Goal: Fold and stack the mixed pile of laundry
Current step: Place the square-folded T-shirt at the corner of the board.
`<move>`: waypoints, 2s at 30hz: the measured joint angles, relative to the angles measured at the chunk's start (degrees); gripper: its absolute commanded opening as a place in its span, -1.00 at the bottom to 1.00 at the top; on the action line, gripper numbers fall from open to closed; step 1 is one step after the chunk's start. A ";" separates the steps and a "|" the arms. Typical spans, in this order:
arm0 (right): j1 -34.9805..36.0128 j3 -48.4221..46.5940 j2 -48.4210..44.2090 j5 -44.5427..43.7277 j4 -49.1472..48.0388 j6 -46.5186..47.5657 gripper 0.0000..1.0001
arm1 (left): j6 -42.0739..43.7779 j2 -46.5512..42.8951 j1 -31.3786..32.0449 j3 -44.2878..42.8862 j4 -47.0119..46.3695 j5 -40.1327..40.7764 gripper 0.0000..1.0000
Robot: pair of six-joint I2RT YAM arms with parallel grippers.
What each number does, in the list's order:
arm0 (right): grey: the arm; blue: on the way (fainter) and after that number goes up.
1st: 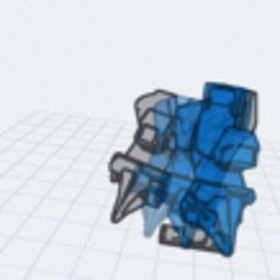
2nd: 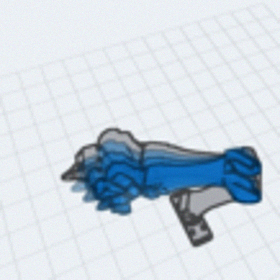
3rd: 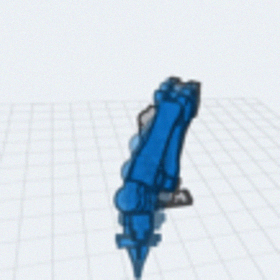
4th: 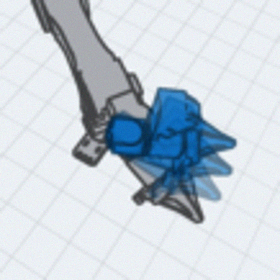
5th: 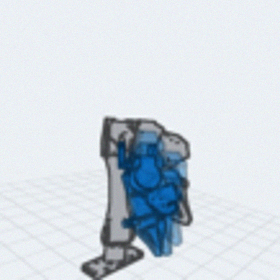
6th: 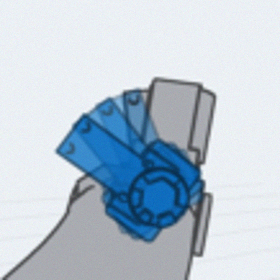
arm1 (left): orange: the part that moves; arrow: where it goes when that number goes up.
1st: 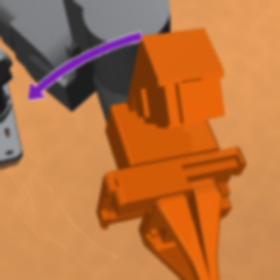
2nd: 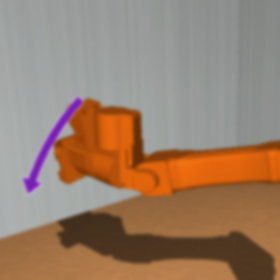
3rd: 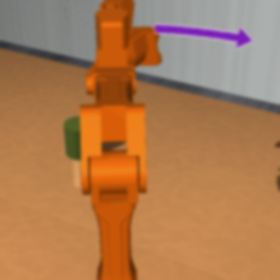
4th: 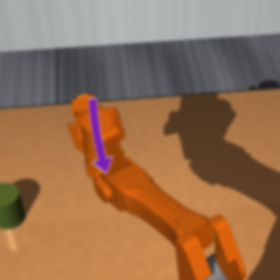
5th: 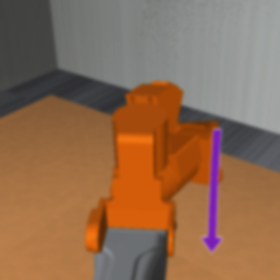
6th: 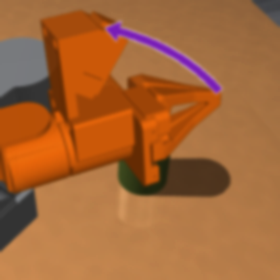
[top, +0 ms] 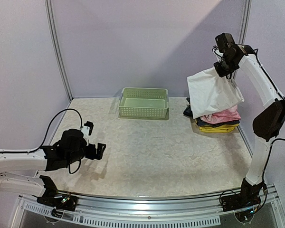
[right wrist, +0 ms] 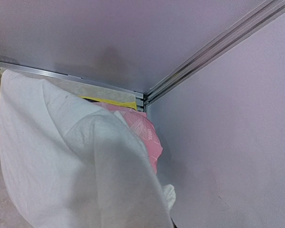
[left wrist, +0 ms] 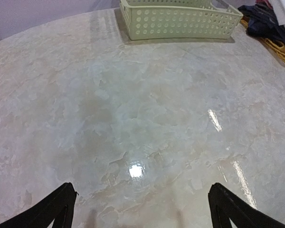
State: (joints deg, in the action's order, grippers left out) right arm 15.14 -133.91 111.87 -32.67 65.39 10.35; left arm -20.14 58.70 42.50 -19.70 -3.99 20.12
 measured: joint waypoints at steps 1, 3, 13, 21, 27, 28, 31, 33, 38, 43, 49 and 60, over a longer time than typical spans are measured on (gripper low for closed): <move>-0.46 0.17 0.17 0.09 -0.72 0.35 -1.00 | 0.00 0.11 0.00 0.00 0.00 0.04 0.99; -1.60 0.48 0.83 0.22 -2.47 1.11 -1.00 | 0.02 0.35 0.00 0.00 0.02 0.11 0.99; -4.33 7.61 5.51 -1.29 -14.14 5.79 -1.00 | 0.04 2.27 0.00 -0.22 0.04 0.74 0.99; -6.34 9.94 11.50 -5.14 -23.50 9.73 -1.00 | 0.22 3.87 0.00 -1.16 0.07 1.36 0.99; -8.85 14.03 14.05 -7.72 -29.66 12.63 -1.00 | 0.22 3.87 0.00 -1.16 0.09 1.42 0.99; -8.98 14.67 14.21 -8.00 -30.47 13.05 -1.00 | 0.22 3.87 0.00 -1.16 0.11 1.44 0.99; -9.22 16.04 14.93 -9.18 -33.05 14.67 -1.00 | 0.22 3.87 0.00 -1.16 0.09 1.51 0.99; -9.22 16.79 15.08 -9.81 -34.71 15.65 -1.00 | 0.22 3.87 0.00 -1.16 0.09 1.57 0.99; -9.33 17.70 15.08 -11.47 -37.73 17.94 -1.00 | 0.22 3.87 0.00 -1.16 0.09 1.60 0.99; -9.88 19.32 15.12 -13.75 -41.53 20.74 -1.00 | 0.22 3.85 0.00 -1.16 0.09 1.60 0.99; -10.45 21.16 15.80 -15.58 -44.96 23.91 -1.00 | 0.22 3.85 0.00 -1.16 0.09 1.60 0.99; -10.60 21.90 16.02 -18.75 -48.02 26.91 0.35 | 0.22 3.69 0.00 -1.16 0.17 1.60 0.99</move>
State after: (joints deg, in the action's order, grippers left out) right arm 4.54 -112.01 127.90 -51.42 17.37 37.26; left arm -19.92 62.39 42.50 -20.86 -3.81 21.71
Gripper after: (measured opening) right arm 0.454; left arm 0.995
